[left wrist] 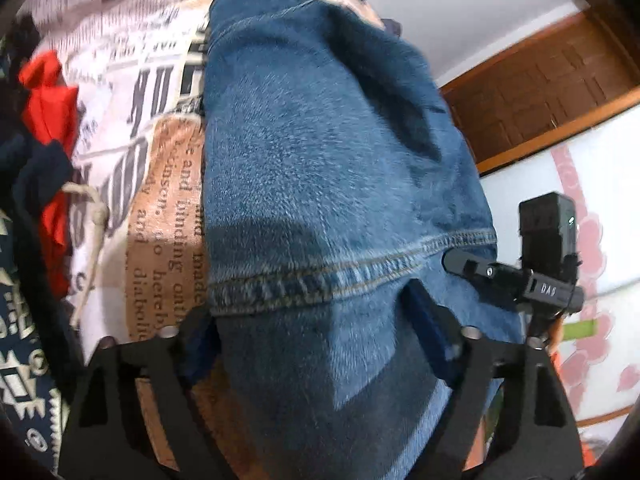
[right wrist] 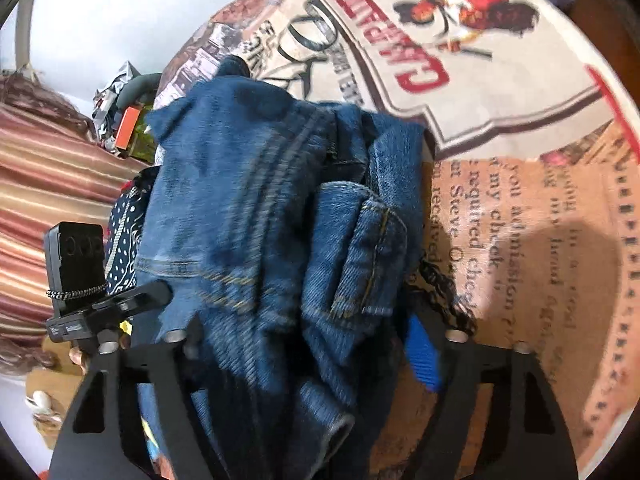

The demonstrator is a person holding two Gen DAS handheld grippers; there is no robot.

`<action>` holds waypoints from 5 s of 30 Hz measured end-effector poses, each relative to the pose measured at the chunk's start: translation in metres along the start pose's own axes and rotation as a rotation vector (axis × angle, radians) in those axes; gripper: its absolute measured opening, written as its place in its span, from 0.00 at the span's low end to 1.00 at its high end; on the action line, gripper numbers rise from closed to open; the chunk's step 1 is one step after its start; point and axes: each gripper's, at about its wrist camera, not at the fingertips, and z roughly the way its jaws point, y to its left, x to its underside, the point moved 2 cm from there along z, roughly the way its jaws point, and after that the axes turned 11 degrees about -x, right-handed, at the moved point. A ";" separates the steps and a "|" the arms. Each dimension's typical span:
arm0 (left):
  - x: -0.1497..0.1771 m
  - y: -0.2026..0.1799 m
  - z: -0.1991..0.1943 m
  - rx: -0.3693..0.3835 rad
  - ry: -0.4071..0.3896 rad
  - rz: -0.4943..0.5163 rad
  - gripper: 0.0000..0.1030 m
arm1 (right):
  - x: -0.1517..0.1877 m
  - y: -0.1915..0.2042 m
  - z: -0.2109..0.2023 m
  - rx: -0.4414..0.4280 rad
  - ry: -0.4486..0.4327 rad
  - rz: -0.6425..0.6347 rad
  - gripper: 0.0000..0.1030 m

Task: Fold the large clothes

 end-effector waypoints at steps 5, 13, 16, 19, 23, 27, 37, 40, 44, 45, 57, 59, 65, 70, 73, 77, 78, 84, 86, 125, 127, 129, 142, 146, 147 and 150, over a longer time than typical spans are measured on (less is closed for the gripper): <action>0.006 -0.006 -0.034 0.016 -0.041 0.045 0.51 | 0.008 0.032 -0.020 0.014 -0.020 -0.049 0.38; 0.015 -0.026 -0.118 -0.028 -0.185 0.105 0.44 | 0.021 0.093 -0.036 0.033 -0.072 -0.111 0.33; 0.015 -0.029 -0.159 0.011 -0.263 0.099 0.42 | 0.017 0.120 -0.047 0.015 -0.107 -0.145 0.33; 0.012 -0.023 -0.196 0.021 -0.325 0.107 0.42 | 0.012 0.155 -0.053 0.000 -0.145 -0.203 0.33; 0.018 -0.009 -0.239 0.007 -0.400 0.106 0.41 | 0.010 0.198 -0.049 -0.004 -0.173 -0.279 0.33; 0.018 0.020 -0.280 -0.008 -0.462 0.078 0.41 | 0.005 0.232 -0.031 -0.033 -0.181 -0.321 0.33; 0.019 0.121 -0.320 -0.123 -0.504 -0.024 0.41 | -0.023 0.273 0.075 -0.105 -0.108 -0.347 0.33; 0.016 0.153 -0.306 -0.159 -0.485 -0.070 0.41 | -0.030 0.268 0.114 -0.114 -0.064 -0.322 0.33; 0.013 0.204 -0.267 -0.223 -0.407 -0.138 0.41 | -0.036 0.250 0.169 -0.089 -0.008 -0.265 0.33; 0.011 0.217 -0.252 -0.247 -0.370 -0.157 0.42 | -0.037 0.242 0.187 -0.068 0.013 -0.249 0.33; 0.021 0.274 -0.203 -0.227 -0.342 -0.222 0.77 | -0.029 0.205 0.222 0.038 0.057 -0.238 0.48; 0.028 0.261 -0.210 -0.260 -0.343 -0.204 0.78 | -0.023 0.209 0.219 0.078 0.047 -0.262 0.51; 0.058 0.230 -0.223 -0.397 -0.344 -0.104 0.90 | 0.002 0.211 0.201 0.224 0.043 -0.350 0.62; 0.095 0.214 -0.234 -0.477 -0.354 -0.080 0.90 | 0.032 0.208 0.178 0.267 0.049 -0.390 0.63; 0.113 0.203 -0.245 -0.510 -0.365 -0.081 0.90 | 0.045 0.211 0.165 0.265 0.051 -0.389 0.63; 0.125 0.181 -0.271 -0.565 -0.416 -0.063 0.90 | 0.057 0.230 0.139 0.250 -0.010 -0.420 0.63; 0.128 0.174 -0.281 -0.575 -0.438 -0.059 0.90 | 0.059 0.239 0.127 0.235 -0.037 -0.430 0.63; 0.152 0.117 -0.356 -0.566 -0.650 -0.021 0.90 | 0.079 0.302 0.054 0.112 -0.232 -0.518 0.63; 0.166 0.091 -0.385 -0.563 -0.741 0.008 0.90 | 0.089 0.323 0.031 0.078 -0.308 -0.559 0.63; 0.317 -0.036 -0.441 -0.628 -1.167 0.040 1.00 | 0.232 0.400 -0.069 0.167 -0.830 -0.797 1.00; 0.317 -0.035 -0.439 -0.629 -1.163 0.037 1.00 | 0.231 0.402 -0.068 0.170 -0.826 -0.797 1.00; 0.317 -0.033 -0.438 -0.633 -1.160 0.037 1.00 | 0.235 0.398 -0.066 0.177 -0.827 -0.798 1.00; 0.313 -0.028 -0.433 -0.649 -1.139 0.030 1.00 | 0.239 0.400 -0.062 0.200 -0.804 -0.803 1.00; 0.312 -0.026 -0.432 -0.646 -1.136 0.028 1.00 | 0.240 0.401 -0.063 0.197 -0.797 -0.801 1.00; 0.312 -0.026 -0.432 -0.647 -1.136 0.029 1.00 | 0.239 0.402 -0.062 0.198 -0.796 -0.799 1.00; 0.311 -0.026 -0.432 -0.649 -1.134 0.027 1.00 | 0.239 0.401 -0.063 0.199 -0.791 -0.797 1.00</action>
